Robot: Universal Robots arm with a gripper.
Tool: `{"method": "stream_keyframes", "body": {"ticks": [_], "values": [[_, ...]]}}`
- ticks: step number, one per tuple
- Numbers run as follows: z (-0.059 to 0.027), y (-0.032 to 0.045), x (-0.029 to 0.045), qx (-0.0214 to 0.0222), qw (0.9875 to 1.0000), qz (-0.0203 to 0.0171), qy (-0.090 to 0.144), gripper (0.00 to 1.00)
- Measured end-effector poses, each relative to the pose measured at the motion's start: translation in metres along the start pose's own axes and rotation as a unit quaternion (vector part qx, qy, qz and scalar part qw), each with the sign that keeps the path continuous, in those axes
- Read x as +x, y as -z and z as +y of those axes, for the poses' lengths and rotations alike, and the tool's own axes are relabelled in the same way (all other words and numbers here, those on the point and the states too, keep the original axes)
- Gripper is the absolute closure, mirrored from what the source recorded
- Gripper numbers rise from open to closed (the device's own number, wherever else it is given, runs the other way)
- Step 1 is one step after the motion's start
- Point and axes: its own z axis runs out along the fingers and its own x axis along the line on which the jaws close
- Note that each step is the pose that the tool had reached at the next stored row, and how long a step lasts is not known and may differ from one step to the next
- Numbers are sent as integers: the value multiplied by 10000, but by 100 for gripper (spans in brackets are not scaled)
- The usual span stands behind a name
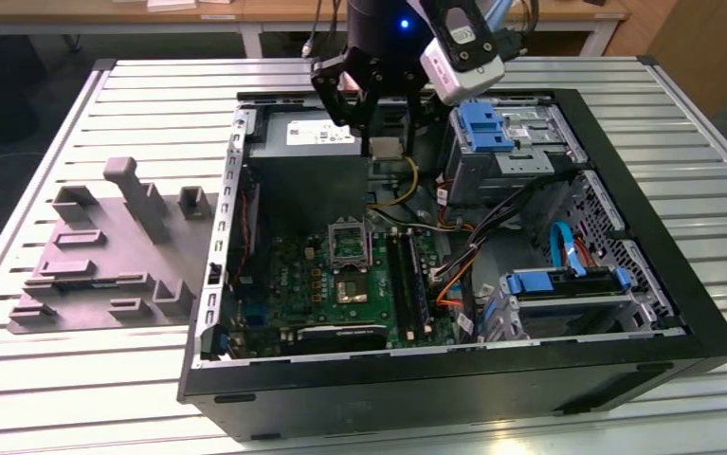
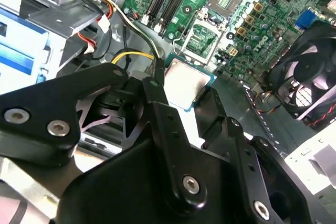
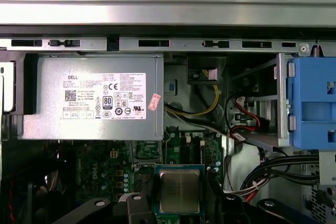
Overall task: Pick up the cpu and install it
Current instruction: 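Place the cpu into insertion slot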
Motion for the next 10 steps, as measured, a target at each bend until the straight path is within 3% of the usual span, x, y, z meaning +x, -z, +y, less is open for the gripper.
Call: {"method": "stream_keyframes", "body": {"ticks": [2, 10], "values": [[-3, -49, 1, 0, 10000, 0, 1, 53], [-21, -59, 1, -1, 10000, -1, 0, 53]]}}
